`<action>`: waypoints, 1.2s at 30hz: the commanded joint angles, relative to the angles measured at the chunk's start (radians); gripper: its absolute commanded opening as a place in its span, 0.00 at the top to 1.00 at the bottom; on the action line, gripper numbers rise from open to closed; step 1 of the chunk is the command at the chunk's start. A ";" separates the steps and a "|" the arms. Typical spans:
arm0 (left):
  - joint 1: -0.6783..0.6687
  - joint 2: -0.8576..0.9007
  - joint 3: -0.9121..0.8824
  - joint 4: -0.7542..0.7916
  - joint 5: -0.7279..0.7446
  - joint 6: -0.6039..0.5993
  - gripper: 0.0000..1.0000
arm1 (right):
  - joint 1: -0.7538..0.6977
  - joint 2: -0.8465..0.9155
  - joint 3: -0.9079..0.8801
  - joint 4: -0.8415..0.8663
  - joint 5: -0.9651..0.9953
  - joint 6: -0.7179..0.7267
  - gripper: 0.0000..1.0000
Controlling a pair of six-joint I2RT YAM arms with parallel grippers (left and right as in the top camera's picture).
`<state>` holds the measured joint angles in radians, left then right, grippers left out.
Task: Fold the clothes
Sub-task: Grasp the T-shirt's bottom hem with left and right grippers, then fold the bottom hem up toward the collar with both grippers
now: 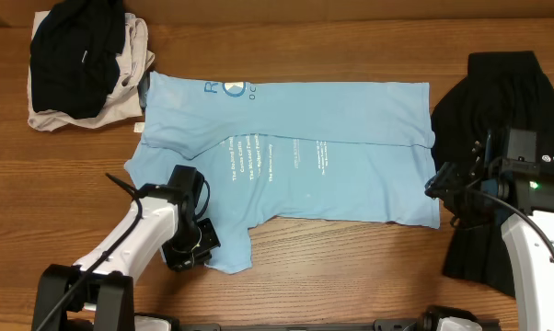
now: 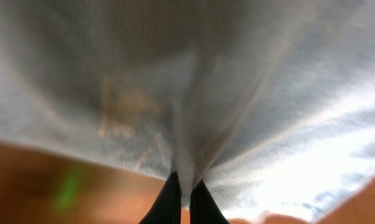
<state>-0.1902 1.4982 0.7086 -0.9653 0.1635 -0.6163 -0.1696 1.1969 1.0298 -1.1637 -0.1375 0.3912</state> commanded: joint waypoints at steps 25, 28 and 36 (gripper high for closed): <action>-0.005 0.007 0.417 -0.214 -0.163 0.134 0.96 | -0.002 0.326 -0.271 0.260 0.126 0.143 0.60; -0.005 0.007 0.417 -0.208 -0.171 0.134 0.96 | -0.002 0.334 -0.298 0.308 0.140 0.164 0.68; 0.019 0.007 0.418 -0.217 -0.173 0.134 0.96 | -0.002 0.335 -0.306 0.357 0.233 0.186 0.78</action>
<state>-0.1879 1.5040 1.1080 -1.1793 0.0101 -0.4969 -0.1696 1.5257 0.7288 -0.8215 0.0334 0.5491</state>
